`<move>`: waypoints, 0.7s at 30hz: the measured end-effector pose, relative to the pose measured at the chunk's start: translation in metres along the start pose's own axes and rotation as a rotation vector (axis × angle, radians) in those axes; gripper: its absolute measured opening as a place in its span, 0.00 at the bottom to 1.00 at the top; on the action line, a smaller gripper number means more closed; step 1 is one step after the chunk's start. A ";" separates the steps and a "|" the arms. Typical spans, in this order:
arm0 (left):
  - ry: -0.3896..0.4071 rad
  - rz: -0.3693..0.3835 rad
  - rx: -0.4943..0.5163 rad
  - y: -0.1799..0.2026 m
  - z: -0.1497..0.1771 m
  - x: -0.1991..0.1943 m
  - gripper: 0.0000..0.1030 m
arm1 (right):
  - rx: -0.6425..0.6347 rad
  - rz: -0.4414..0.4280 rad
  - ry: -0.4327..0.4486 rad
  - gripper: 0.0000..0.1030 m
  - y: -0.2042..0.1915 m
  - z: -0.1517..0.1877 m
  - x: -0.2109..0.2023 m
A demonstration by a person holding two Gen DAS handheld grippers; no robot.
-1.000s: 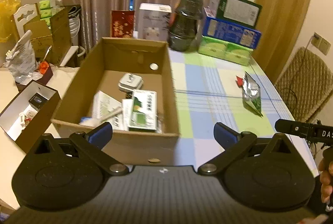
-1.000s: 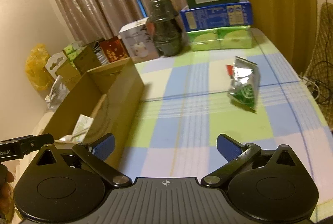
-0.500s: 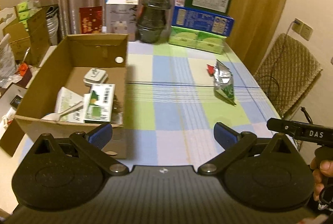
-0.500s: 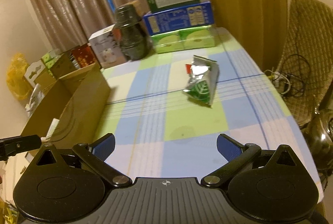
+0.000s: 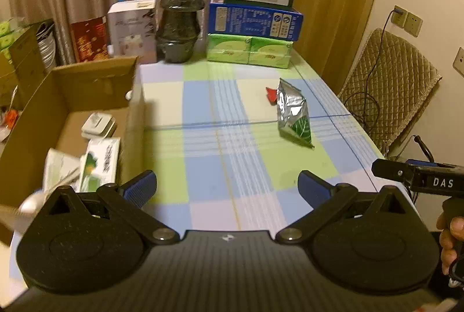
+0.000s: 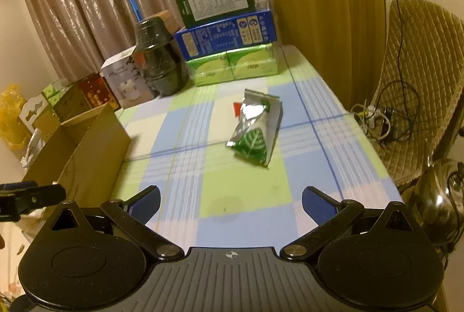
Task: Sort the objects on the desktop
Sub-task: 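Move both open tools back toward the foil pouch and red candy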
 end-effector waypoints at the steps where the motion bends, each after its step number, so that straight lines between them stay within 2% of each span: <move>1: 0.002 -0.001 0.008 0.001 -0.006 0.006 0.99 | -0.001 0.005 0.008 0.98 0.002 -0.004 0.004; 9: 0.012 -0.005 0.004 0.001 -0.047 0.076 0.99 | -0.018 0.032 0.039 0.98 0.015 -0.030 0.072; 16: -0.004 -0.027 0.001 -0.006 -0.064 0.157 0.99 | -0.038 0.043 0.023 0.98 0.020 -0.033 0.149; 21: 0.015 -0.042 0.056 -0.009 -0.074 0.201 0.99 | -0.016 0.046 -0.001 0.98 0.023 -0.031 0.191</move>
Point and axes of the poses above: each gripper's, at about its wrist camera, not at the fingertips, and x roughly the way its jaws point, y to its right, z to its underside, the point moved 9 cm from there along x, roughly the way its jaws point, and after that the axes turned 5 degrees about z, right-handed, at the moved point
